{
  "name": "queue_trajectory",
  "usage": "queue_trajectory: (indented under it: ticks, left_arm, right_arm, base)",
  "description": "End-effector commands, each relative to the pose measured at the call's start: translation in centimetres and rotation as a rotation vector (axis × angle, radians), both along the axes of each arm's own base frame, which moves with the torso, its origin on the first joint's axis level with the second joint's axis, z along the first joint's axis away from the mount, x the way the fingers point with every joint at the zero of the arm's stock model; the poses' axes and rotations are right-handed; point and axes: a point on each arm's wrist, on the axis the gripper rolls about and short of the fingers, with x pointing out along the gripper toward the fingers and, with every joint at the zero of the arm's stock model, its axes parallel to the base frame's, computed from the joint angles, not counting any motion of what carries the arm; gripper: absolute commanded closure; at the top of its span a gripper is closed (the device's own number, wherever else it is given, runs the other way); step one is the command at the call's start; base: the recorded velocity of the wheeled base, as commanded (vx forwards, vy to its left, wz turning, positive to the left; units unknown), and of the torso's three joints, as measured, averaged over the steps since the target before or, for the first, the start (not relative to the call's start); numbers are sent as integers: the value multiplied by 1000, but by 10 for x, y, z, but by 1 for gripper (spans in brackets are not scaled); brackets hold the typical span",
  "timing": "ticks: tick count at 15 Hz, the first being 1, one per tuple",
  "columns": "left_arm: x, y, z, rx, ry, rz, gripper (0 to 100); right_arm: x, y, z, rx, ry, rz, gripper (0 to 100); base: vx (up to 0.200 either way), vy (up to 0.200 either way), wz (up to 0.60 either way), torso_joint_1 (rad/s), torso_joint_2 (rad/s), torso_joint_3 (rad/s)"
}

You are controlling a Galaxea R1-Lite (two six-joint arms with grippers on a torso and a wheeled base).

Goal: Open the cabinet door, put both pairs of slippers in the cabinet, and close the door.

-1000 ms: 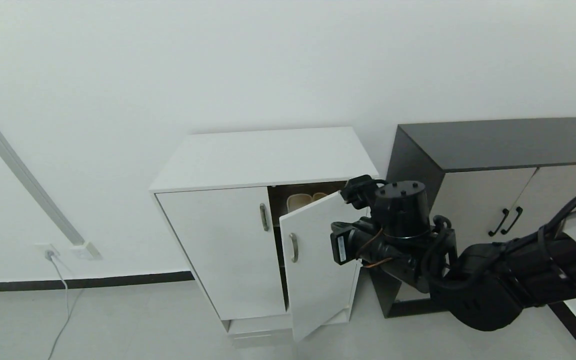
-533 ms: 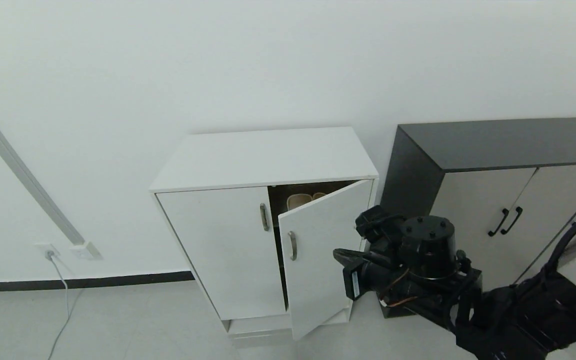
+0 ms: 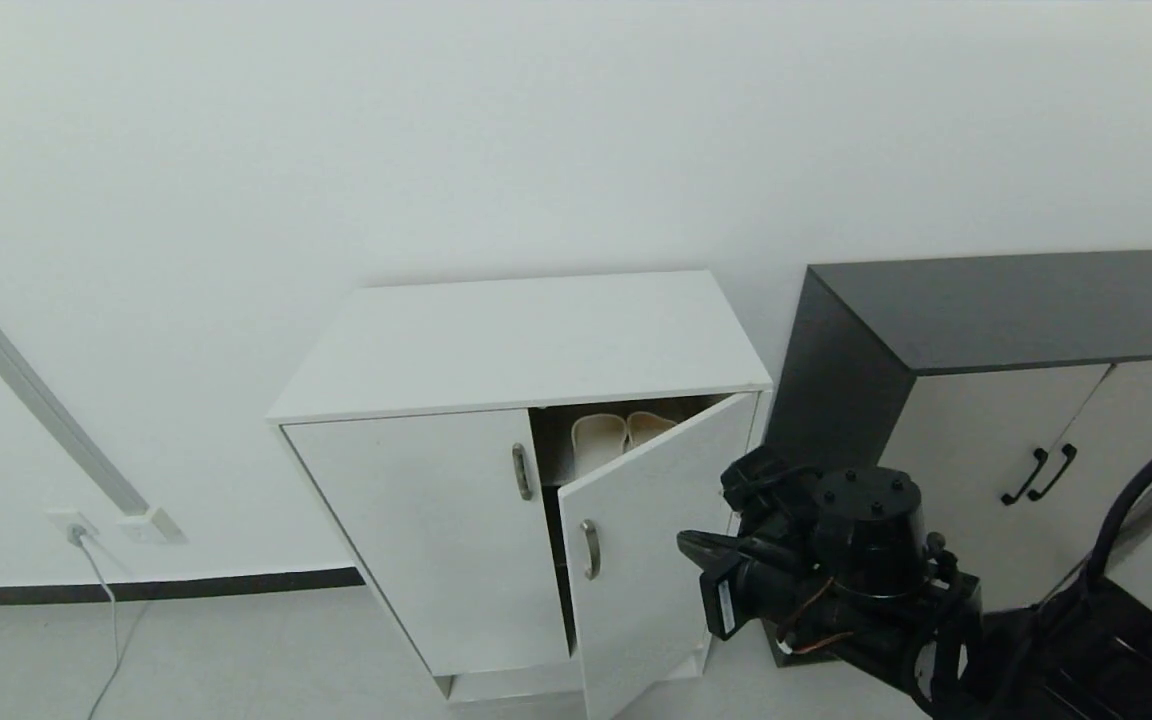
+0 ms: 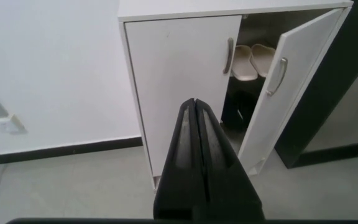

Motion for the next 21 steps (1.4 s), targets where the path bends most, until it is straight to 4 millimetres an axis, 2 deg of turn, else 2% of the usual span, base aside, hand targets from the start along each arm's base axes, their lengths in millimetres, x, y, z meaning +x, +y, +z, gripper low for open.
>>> queue_trajectory:
  ticks: [1, 7, 10, 11, 15, 16, 18, 21]
  left_arm:
    - [0, 0, 0, 0, 1, 0, 100]
    - [0, 0, 0, 0, 1, 0, 100]
    - [0, 0, 0, 0, 1, 0, 100]
    - [0, 0, 0, 0, 1, 0, 100]
    - [0, 0, 0, 0, 1, 0, 100]
    - [0, 0, 0, 0, 1, 0, 100]
    - [0, 0, 0, 0, 1, 0, 100]
    - [0, 0, 0, 0, 1, 0, 100]
  right_arm:
    - [1, 2, -3, -5, 5, 3, 100]
    - [19, 12, -10, 9, 5, 4, 100]
    - [41, 17, -18, 15, -2, -25, 100]
    - [54, 20, -23, 19, -8, -43, 100]
    - [76, 23, -32, 27, -16, -68, 100]
    - [76, 23, -32, 27, -16, -68, 100]
    - [93, 25, -39, 35, -27, -81, 100]
    - [103, 25, -39, 39, -33, -95, 100]
  base:
    - [0, 0, 0, 0, 0, 0]
    - [0, 0, 0, 0, 0, 0]
    - [0, 0, 0, 0, 0, 0]
    - [0, 0, 0, 0, 0, 0]
    - [0, 0, 0, 0, 0, 0]
    - [0, 0, 0, 0, 0, 0]
    - [0, 0, 0, 0, 0, 0]
    - [0, 0, 0, 0, 0, 0]
